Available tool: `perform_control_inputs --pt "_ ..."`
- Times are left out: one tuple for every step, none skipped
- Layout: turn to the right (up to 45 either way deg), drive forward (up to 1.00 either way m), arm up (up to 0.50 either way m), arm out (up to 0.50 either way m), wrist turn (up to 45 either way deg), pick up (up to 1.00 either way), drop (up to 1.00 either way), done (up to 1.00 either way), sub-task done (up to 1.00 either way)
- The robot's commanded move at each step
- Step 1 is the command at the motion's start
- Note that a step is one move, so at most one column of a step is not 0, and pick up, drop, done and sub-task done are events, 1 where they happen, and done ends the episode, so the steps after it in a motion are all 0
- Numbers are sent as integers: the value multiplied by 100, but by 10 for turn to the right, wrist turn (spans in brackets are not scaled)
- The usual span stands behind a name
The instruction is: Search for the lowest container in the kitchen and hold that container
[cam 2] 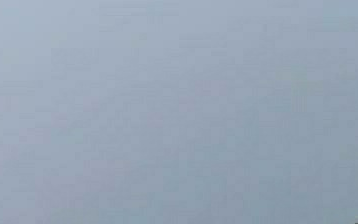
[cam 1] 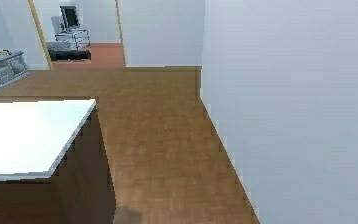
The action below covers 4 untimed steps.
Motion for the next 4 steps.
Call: perform_control_inputs --pt "0 40 0 0 0 0 0 0 0" --pt "-120 0 0 0 0 0 0 0 0" --pt "0 95 0 0 0 0 0 0 0" --pt "-330 0 0 0 0 0 0 0 0"
